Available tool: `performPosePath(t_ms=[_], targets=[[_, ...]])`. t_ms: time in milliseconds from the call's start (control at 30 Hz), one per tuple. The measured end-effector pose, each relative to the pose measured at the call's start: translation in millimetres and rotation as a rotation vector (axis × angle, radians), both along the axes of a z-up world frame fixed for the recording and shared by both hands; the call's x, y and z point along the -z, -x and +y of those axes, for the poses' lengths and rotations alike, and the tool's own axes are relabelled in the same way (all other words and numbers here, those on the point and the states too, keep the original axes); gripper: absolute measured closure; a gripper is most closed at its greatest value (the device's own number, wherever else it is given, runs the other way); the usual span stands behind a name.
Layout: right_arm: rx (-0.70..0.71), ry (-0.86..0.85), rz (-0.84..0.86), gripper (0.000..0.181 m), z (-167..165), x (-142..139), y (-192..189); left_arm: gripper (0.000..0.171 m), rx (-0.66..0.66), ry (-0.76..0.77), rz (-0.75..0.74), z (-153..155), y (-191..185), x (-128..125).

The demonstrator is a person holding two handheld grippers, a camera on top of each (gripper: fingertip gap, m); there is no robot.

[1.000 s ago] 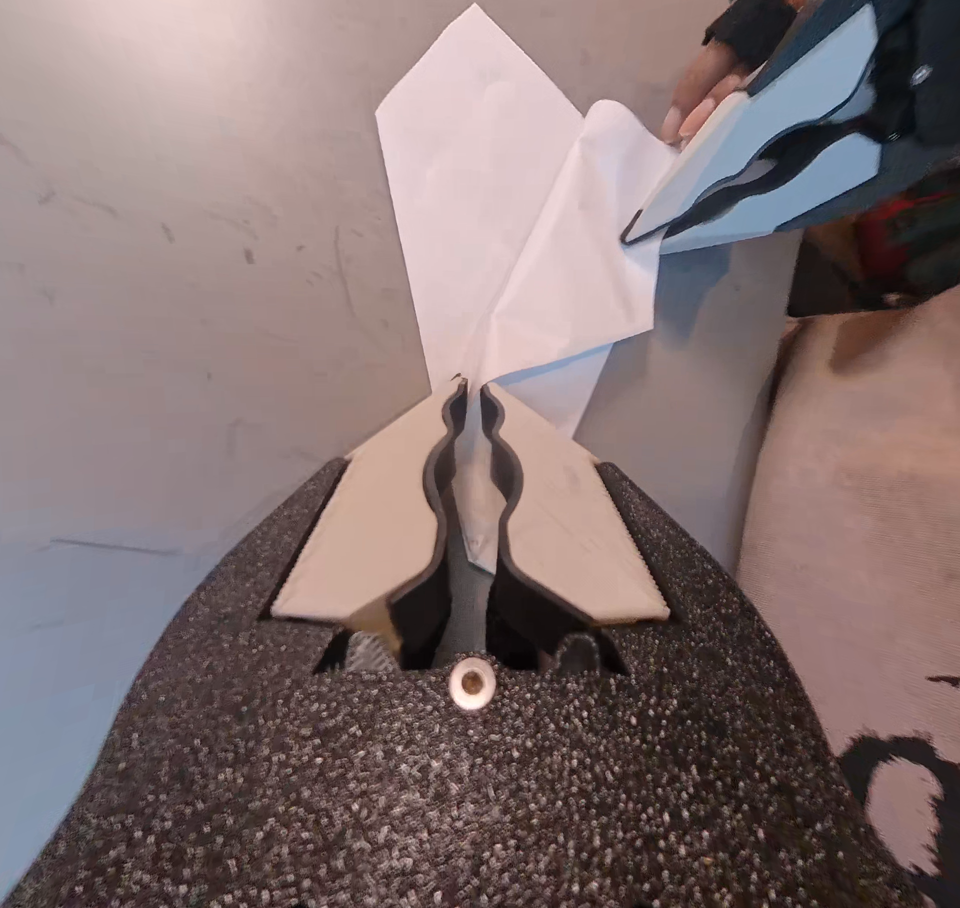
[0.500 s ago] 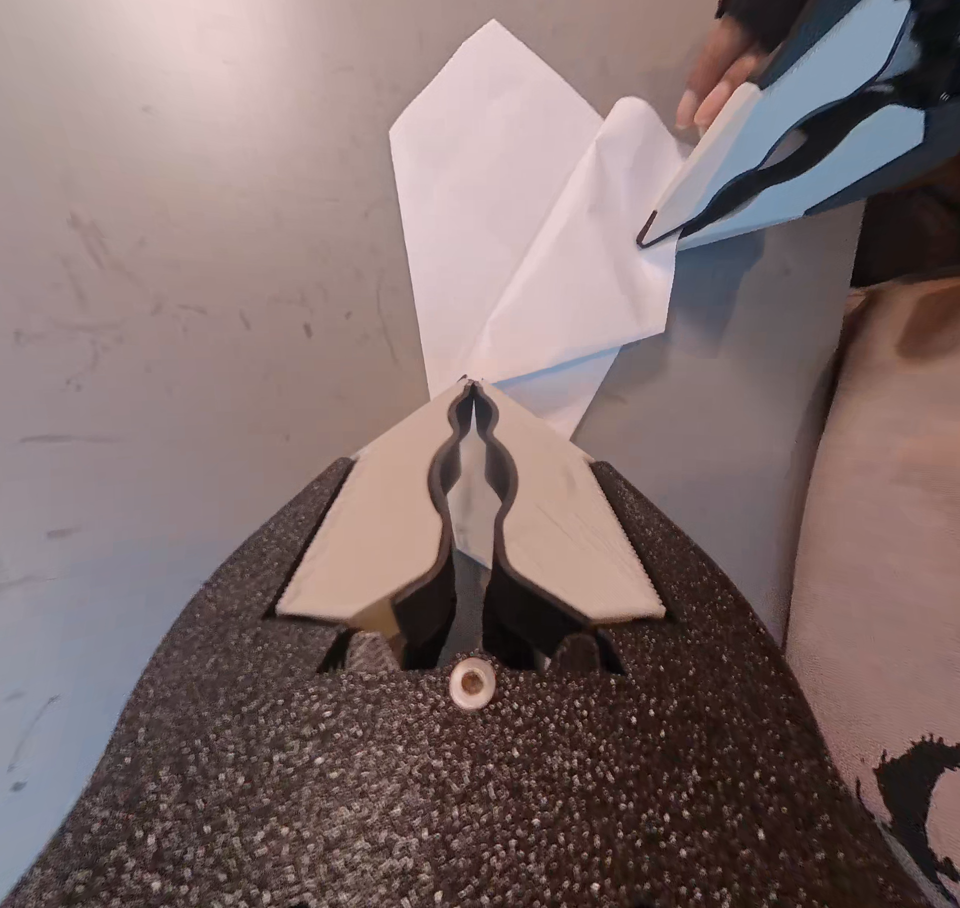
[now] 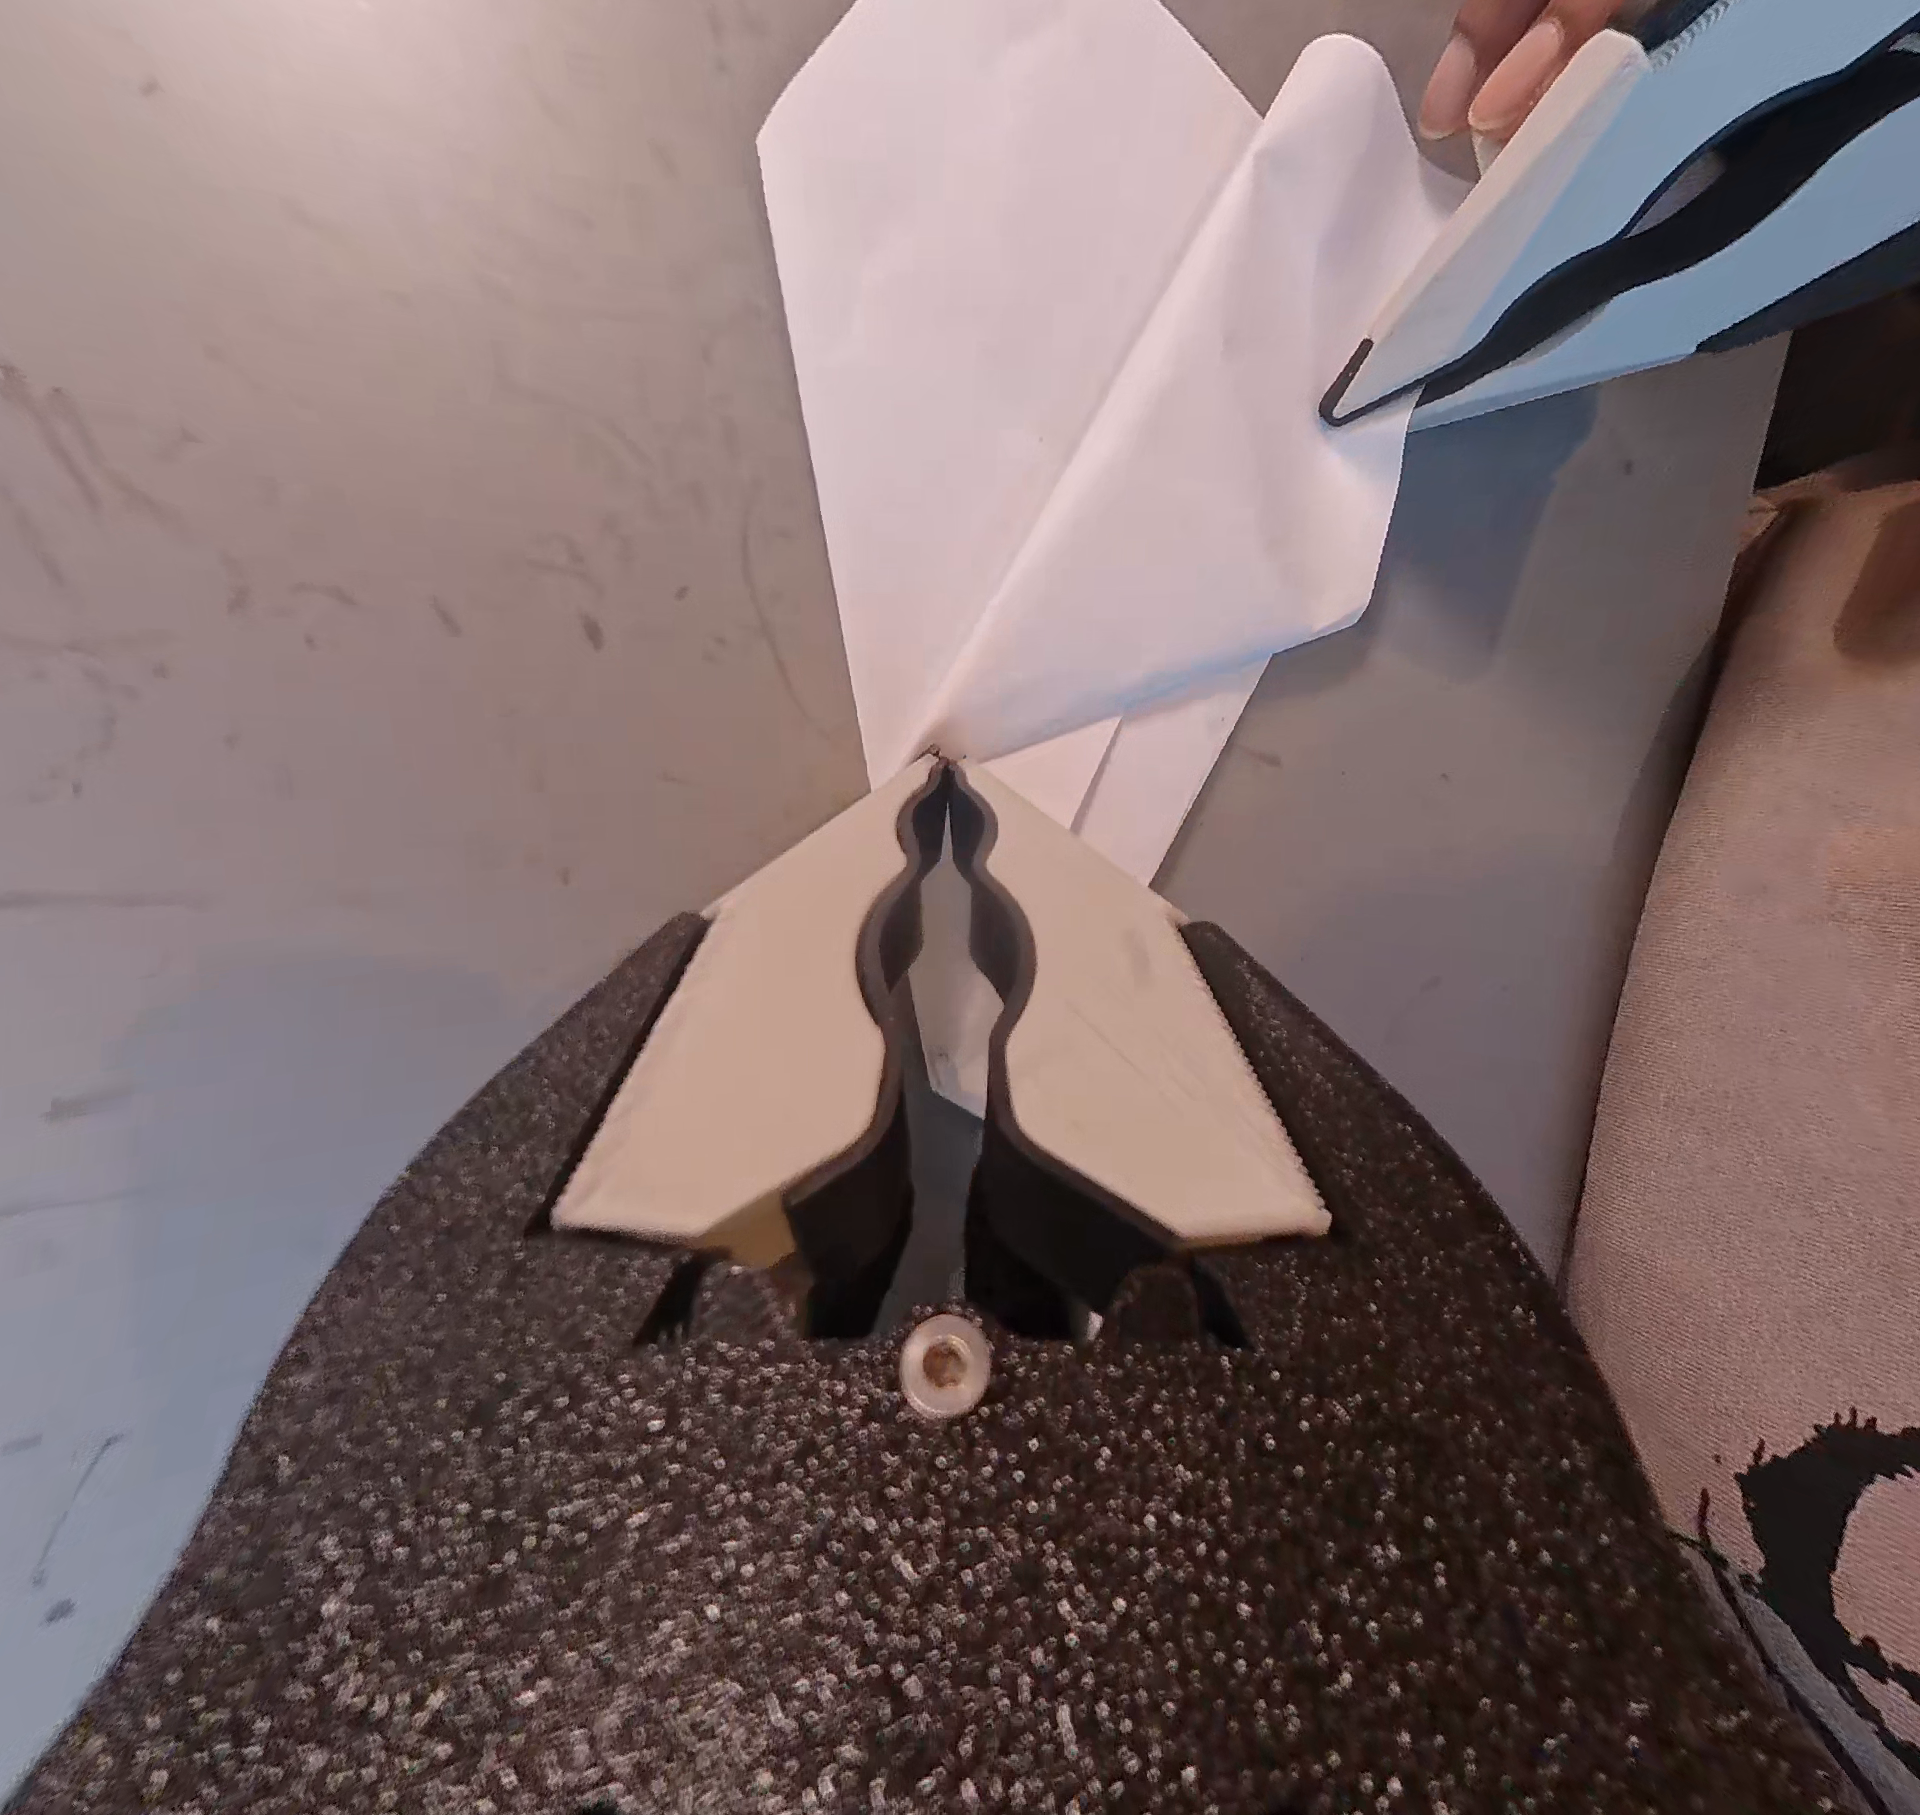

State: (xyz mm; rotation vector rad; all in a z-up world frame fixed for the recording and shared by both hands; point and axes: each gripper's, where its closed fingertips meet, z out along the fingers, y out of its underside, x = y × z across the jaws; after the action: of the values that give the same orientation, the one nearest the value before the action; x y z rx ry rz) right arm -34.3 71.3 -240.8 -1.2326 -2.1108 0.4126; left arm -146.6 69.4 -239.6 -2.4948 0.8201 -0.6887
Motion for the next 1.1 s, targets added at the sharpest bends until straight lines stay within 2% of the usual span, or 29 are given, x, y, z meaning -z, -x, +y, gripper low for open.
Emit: performPosePath(t_ms=[167, 400, 533, 733, 867, 967, 1100], targets=[[0.001, -0.005, -0.002, 0.181, 0, 0, 1, 0.171, -0.081, 0.069, -0.147, 7, 5, -15], [-0.001, -0.005, -0.002, 0.181, -1, -1, 1, 0.171, -0.042, 0.065, -0.067, 4, 10, -3], [0.001, -0.002, 0.001, 0.181, -1, -1, 1, 0.171, -0.03, 0.038, -0.046, 5, 11, -5], [0.003, -0.002, 0.002, 0.181, -1, -2, 1, 0.171, 0.025, -0.016, 0.044, 0, 11, 0], [0.016, 0.02, 0.002, 0.181, -1, -2, 0, 0.171, 0.124, -0.168, 0.234, -2, 12, 4], [0.038, 0.076, 0.005, 0.18, -3, -3, -1, 0.171, 0.17, -0.244, 0.345, -2, 12, 4], [0.016, 0.18, 0.007, 0.171, -16, -8, -8, 0.171, 0.176, -0.286, 0.368, -2, 12, 4]])
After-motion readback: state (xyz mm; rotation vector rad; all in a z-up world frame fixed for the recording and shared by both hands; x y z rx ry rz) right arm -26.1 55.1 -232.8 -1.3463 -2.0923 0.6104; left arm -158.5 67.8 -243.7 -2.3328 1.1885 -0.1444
